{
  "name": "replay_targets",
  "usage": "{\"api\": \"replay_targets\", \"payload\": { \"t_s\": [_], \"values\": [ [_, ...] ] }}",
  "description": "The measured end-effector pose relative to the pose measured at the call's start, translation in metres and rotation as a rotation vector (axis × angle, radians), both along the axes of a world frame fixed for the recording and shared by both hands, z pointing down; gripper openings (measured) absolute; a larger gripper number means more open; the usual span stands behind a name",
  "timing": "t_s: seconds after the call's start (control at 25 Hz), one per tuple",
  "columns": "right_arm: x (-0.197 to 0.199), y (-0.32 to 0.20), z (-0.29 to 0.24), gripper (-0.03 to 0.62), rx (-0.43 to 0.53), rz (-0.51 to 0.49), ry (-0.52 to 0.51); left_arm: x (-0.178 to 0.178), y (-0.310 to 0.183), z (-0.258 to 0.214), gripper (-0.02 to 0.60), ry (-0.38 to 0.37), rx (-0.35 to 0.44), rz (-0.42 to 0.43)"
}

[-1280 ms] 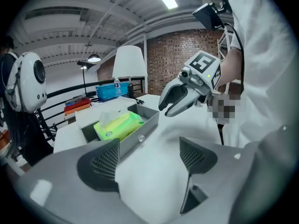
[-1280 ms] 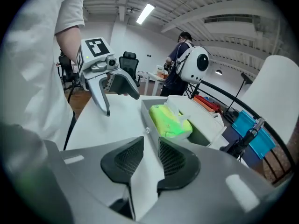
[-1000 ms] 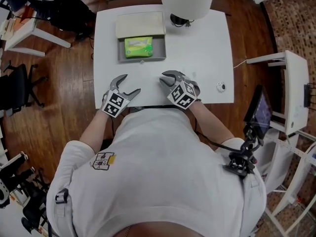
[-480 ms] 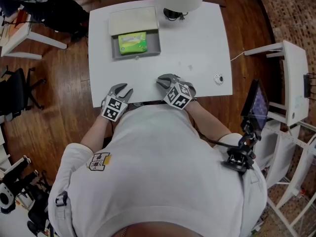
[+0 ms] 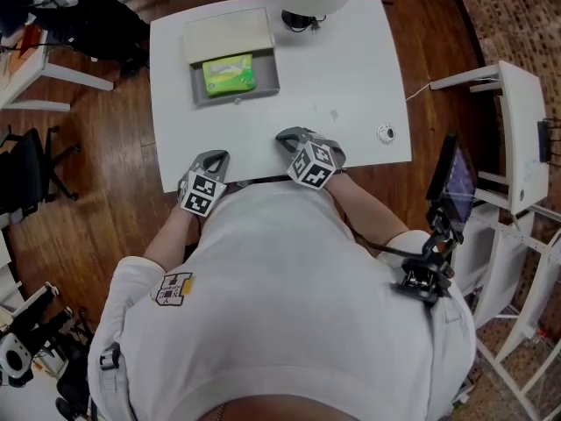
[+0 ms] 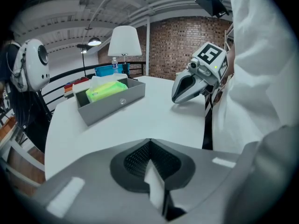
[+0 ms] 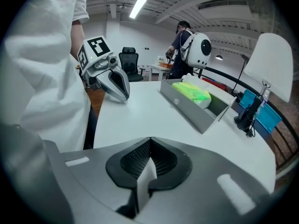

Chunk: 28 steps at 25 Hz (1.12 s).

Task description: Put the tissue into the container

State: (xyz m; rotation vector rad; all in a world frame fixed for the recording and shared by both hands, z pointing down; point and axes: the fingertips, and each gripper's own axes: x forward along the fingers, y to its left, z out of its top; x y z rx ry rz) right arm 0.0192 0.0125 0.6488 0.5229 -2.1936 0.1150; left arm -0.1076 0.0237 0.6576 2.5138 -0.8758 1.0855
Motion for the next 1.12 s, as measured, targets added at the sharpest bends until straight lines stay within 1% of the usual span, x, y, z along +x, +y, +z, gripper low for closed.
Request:
{"api": "replay_targets", "payload": {
  "t_s": [0.48, 1.12],
  "values": [
    [-0.004, -0.005, -0.004, 0.000, 0.021, -0.017, 0.021, -0.003, -0.004, -0.005, 0.000, 0.002, 0.029, -0.005],
    [0.004, -0.016, -0.012, 0.000, 0.034, -0.007, 0.033, 0.005, -0.014, -0.012, 0.000, 0.005, 0.047, 0.022]
  ]
}}
